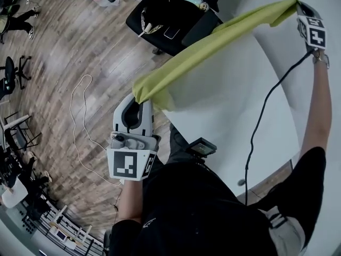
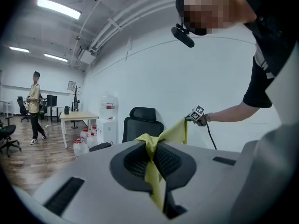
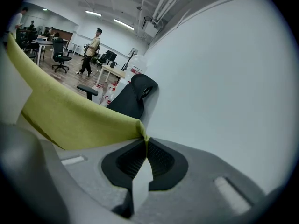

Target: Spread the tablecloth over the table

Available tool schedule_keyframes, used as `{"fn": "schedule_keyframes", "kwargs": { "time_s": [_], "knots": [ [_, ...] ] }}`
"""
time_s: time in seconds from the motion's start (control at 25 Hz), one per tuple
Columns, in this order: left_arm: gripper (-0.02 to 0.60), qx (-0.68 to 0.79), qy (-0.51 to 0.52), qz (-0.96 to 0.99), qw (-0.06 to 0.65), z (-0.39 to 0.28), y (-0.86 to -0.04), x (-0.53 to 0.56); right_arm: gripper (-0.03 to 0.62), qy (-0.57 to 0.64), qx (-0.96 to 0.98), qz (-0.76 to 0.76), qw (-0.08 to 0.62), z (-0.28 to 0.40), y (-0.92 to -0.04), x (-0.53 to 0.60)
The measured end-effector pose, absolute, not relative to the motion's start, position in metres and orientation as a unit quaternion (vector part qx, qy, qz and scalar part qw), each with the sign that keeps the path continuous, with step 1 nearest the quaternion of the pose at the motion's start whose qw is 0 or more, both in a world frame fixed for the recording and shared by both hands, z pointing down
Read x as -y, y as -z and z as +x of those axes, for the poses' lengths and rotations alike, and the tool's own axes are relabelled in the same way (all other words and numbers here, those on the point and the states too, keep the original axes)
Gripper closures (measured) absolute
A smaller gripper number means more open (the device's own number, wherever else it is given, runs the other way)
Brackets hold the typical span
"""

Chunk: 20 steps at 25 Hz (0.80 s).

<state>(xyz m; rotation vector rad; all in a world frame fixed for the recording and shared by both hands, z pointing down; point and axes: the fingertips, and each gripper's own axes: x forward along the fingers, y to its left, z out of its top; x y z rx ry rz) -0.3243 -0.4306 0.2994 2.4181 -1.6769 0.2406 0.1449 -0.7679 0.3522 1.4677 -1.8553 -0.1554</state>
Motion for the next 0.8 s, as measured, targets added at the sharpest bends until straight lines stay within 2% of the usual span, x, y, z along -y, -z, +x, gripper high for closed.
{"fn": "schedule_keyframes", "kwargs": {
  "time_s": [0.16, 0.8],
  "knots": [
    [0.574, 0.552, -0.094, 0.821, 0.115, -0.321, -0.310, 0.426, 0.585, 0.058, 0.732, 0.577, 0.356, 0.145, -0.341, 0.770],
    [0.574, 0.523, -0.119, 0.830, 0.154, -0.327, -0.330, 0.368, 0.585, 0.007, 0.725, 0.561, 0.400, 0.171, -0.403, 0.660]
  ]
}}
